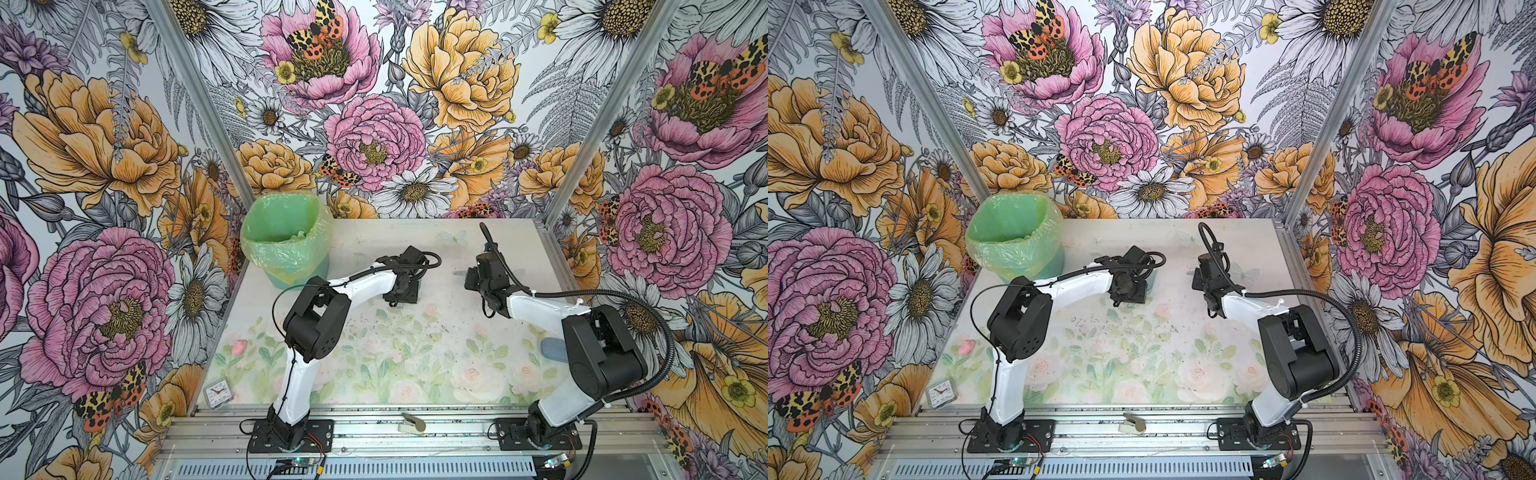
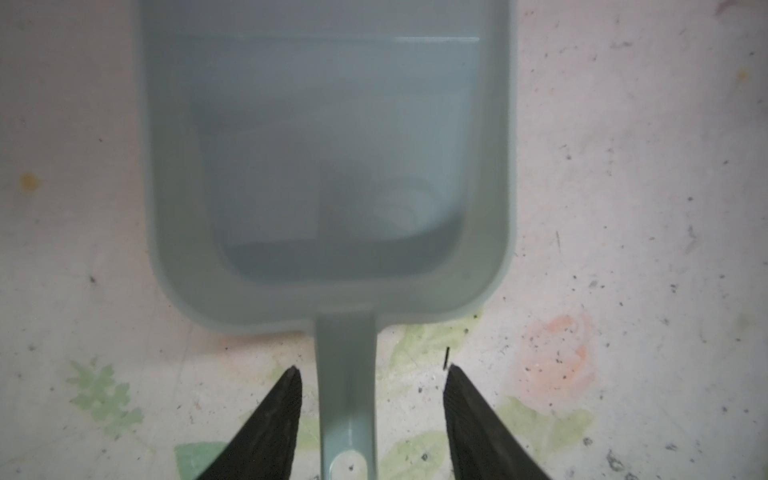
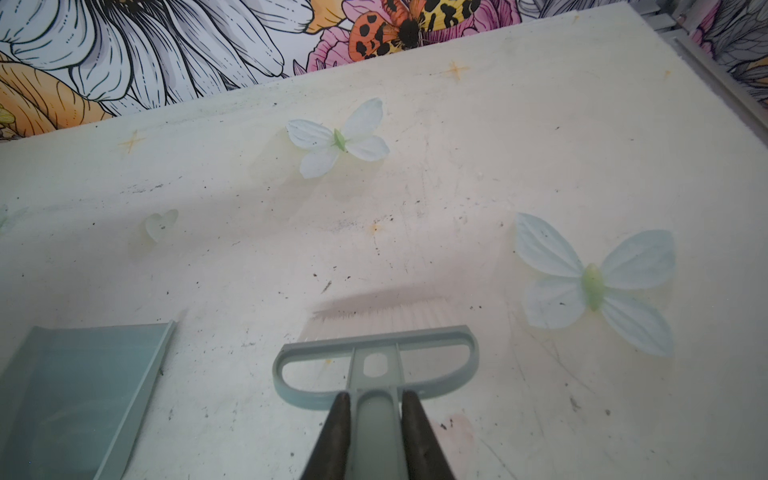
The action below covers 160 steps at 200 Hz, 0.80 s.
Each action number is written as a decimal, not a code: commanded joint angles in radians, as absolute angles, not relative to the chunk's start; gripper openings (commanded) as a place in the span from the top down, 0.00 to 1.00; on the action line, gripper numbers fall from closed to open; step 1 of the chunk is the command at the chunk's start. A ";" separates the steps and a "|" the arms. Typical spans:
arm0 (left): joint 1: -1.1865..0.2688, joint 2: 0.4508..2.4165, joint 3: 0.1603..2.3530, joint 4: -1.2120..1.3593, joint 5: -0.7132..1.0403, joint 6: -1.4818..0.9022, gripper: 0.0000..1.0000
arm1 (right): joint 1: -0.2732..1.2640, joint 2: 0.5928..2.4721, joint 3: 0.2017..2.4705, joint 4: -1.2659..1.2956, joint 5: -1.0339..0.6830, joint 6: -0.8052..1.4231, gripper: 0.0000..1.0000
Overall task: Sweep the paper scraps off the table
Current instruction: 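Set down the dustpan with the left while the right sets down the brush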
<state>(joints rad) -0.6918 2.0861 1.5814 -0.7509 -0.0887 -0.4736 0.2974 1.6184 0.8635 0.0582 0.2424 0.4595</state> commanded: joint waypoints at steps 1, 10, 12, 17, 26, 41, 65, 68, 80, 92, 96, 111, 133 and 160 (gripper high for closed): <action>-0.702 2.043 1.565 -0.732 -0.105 -0.483 0.40 | 0.304 1.603 0.850 0.055 0.239 0.483 0.84; -0.703 2.038 1.564 -0.732 -0.105 -0.482 0.39 | 0.304 1.600 0.849 0.053 0.235 0.484 0.82; -0.704 2.037 1.565 -0.732 -0.104 -0.481 0.38 | 0.305 1.599 0.850 0.051 0.234 0.484 0.81; -0.704 2.033 1.565 -0.732 -0.105 -0.480 0.37 | 0.305 1.596 0.850 0.048 0.233 0.484 0.80; -0.705 2.026 1.565 -0.732 -0.111 -0.480 0.33 | 0.306 1.594 0.848 0.044 0.234 0.484 0.79; -0.706 2.015 1.563 -0.732 -0.115 -0.478 0.29 | 0.306 1.590 0.847 0.041 0.236 0.484 0.78; -0.707 2.004 1.560 -0.733 -0.115 -0.477 0.27 | 0.306 1.595 0.846 0.035 0.235 0.488 0.76; -0.708 2.003 1.559 -0.733 -0.115 -0.477 0.27 | 0.306 1.596 0.846 0.034 0.235 0.488 0.76; -0.707 1.993 1.555 -0.733 -0.117 -0.477 0.26 | 0.306 1.596 0.844 0.032 0.233 0.490 0.75; -0.707 1.981 1.550 -0.733 -0.117 -0.477 0.25 | 0.306 1.595 0.842 0.027 0.230 0.492 0.74; -0.709 1.977 1.548 -0.733 -0.116 -0.478 0.24 | 0.306 1.595 0.842 0.024 0.229 0.492 0.73; -0.710 1.960 1.544 -0.733 -0.118 -0.471 0.18 | 0.306 1.588 0.840 0.011 0.221 0.493 0.71; -0.713 1.927 1.534 -0.733 -0.128 -0.457 0.02 | 0.308 1.577 0.840 -0.008 0.216 0.505 0.68; -0.720 1.876 1.507 -0.733 -0.142 -0.450 0.01 | 0.308 1.559 0.843 -0.031 0.209 0.514 0.65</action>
